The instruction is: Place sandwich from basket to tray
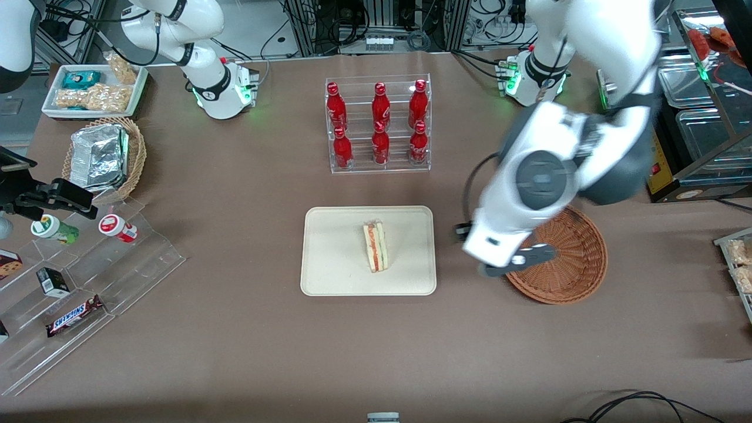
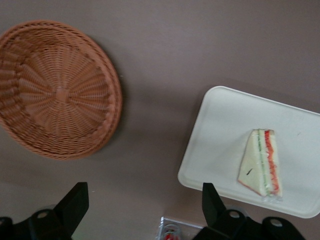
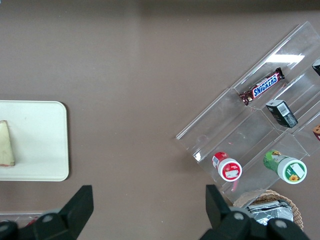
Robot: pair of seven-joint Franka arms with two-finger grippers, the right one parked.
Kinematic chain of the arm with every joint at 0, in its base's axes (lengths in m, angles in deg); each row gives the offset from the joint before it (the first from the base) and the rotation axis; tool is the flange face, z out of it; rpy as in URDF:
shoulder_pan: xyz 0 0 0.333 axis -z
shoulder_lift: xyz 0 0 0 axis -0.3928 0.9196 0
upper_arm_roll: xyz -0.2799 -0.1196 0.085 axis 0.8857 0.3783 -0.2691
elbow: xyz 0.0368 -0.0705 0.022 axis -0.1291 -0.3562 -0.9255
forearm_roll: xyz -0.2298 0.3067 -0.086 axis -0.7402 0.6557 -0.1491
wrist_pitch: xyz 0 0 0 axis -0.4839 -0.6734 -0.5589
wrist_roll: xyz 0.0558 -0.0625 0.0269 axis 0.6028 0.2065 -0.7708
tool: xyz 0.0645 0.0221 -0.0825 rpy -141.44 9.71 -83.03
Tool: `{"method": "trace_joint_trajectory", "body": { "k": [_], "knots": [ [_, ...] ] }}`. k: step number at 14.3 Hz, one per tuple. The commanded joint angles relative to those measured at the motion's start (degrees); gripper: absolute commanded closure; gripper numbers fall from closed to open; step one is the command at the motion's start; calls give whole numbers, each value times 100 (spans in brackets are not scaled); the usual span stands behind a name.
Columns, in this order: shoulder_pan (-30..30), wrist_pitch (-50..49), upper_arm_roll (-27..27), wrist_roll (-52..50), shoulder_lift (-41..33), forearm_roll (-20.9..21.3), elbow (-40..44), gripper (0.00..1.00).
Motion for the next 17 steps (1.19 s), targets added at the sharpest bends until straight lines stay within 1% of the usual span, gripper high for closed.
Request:
{"method": "trace_joint_trajectory", "body": {
  "k": [1, 4, 5, 8, 10, 12, 14, 17],
  "knots": [
    [-562, -360, 33, 398, -681, -141, -632, 0],
    [-1204, -977, 24, 1161, -936, -79, -624, 0],
    [-1397, -1091, 24, 1225, -1015, -88, -615, 0],
    [-1680, -1197, 24, 1391, -1252, -36, -624, 0],
    [-1969, -1250, 67, 1715, -1506, -27, -754, 0],
    [-2006, -1216, 68, 2067, -1918, -18, -1140, 0],
    [-2006, -1015, 68, 2183, -2262, -35, -1475, 0],
    [-2102, -759, 68, 3076, -2824, 8, -1966, 0]
  ]
}}
